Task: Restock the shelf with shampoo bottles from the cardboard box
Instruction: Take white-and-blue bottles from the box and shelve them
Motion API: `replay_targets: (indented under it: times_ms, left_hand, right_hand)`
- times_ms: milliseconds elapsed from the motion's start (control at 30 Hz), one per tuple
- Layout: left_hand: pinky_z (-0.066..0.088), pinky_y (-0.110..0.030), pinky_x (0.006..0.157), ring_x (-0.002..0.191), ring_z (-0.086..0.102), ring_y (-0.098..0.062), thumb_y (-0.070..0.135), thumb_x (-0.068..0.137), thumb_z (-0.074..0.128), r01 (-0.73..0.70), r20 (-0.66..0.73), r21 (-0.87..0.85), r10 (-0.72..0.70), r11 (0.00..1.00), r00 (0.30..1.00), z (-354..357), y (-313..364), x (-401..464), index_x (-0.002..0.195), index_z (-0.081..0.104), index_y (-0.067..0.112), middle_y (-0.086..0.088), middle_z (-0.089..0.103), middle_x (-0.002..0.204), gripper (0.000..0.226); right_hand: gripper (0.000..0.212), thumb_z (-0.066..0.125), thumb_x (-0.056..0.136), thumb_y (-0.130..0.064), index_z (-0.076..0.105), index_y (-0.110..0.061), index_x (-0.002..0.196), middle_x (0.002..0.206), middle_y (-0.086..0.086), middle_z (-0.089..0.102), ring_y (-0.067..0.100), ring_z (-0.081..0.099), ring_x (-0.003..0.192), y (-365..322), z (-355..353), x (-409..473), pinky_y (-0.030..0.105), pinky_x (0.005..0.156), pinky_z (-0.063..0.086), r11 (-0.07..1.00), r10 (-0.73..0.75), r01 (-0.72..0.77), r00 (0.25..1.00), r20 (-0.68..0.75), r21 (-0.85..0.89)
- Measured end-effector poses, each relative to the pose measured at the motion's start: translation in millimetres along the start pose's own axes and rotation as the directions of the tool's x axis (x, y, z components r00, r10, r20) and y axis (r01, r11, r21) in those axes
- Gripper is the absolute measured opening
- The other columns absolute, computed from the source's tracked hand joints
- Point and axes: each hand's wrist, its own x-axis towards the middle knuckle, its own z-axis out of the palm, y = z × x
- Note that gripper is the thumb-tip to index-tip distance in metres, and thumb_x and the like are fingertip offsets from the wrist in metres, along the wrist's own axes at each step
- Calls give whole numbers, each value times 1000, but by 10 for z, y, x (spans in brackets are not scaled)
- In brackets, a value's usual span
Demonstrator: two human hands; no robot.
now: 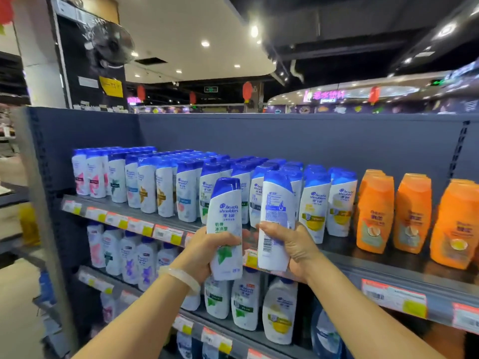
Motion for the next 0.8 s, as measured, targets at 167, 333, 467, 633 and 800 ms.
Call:
replay_targets:
  times_ms: [167,333,467,633,800]
  left_hand:
    - [58,-30,58,65,68,-21,0,60,62,-19,154,2,18,1000,988,-209,103,540,83,67,5,-9,72,75,24]
    - [58,-29,61,65,70,-17,4,58,63,-34,223,0,33,999,974,-259,138,944,85,66,8,-8,72,79,27]
    - [55,-25,58,69,69,-19,7,54,68,-105,213,64,90,992,973,-150,36,1105,83,68,9,-5,72,73,29]
    - [54,-28,64,71,62,-22,8,53,69,-121,207,118,95,986,974,13,-91,1150,83,66,9,-11,67,79,31]
    - [50,-25,56,64,60,-18,-7,68,71,-87,146,175,62,981,987,-43,-61,1359,77,62,9,-5,64,69,21]
  right_hand:
    - [14,64,78,6,64,-9,78,58,4,70,16,68,51,13,72,248,30,54,58,996,-84,84,991,-107,1]
    - [19,72,67,1,65,-7,83,62,4,72,17,70,55,41,-8,302,30,54,58,990,-129,138,970,-204,27]
    - [30,75,57,-1,64,-9,84,61,4,71,17,70,54,5,-144,222,28,51,57,988,-154,153,955,-253,-27]
    - [45,85,51,-17,64,-8,90,66,5,73,19,71,59,-86,-317,168,29,52,58,980,-201,195,944,-260,-49]
    - [89,93,9,-40,67,-6,87,74,12,74,25,72,65,-181,-447,153,40,64,59,978,-203,182,945,-256,-105]
